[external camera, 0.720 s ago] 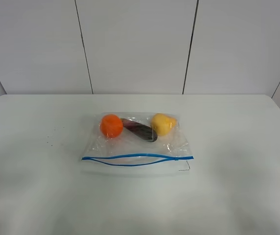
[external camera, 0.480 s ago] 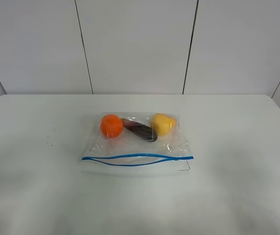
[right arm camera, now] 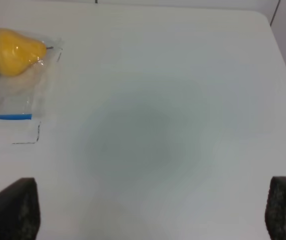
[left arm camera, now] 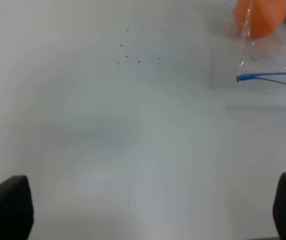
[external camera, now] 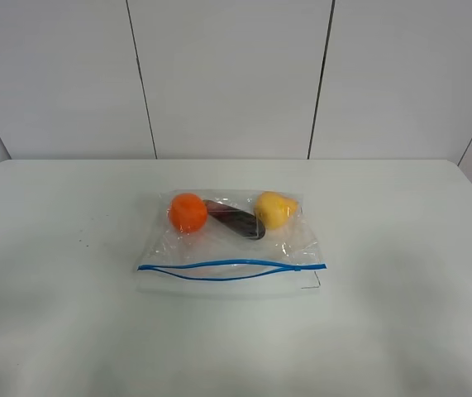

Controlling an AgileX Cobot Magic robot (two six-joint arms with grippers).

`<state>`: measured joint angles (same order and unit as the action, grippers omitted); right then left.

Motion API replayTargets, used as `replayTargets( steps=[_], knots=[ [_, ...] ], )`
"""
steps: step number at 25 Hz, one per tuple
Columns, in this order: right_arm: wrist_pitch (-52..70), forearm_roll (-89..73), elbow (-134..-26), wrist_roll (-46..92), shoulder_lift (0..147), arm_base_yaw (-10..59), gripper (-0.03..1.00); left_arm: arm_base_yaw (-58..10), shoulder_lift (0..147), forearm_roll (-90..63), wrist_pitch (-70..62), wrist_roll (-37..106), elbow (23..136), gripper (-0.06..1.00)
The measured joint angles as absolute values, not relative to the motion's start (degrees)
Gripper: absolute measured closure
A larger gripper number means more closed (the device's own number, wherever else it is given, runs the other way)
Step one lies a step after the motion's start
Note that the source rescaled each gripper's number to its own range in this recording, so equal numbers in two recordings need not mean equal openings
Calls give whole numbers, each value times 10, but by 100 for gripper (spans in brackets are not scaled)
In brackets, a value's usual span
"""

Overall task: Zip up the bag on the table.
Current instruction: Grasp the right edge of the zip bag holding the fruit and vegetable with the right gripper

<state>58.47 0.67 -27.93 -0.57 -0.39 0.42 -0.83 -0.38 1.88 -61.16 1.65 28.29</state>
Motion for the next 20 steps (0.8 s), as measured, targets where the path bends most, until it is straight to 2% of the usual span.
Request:
replayTargets(
  steps=[11, 16, 20],
  knots=[
    [585, -14, -301, -7, 25, 4, -3, -8, -4, 19, -612, 17, 283, -6],
    [582, -119, -339, 4, 175, 4, -3, -8, -4, 19, -612, 17, 283, -6],
    [573, -245, -354, 78, 327, 4, -3, -8, -4, 19, -612, 17, 283, -6]
  ],
)
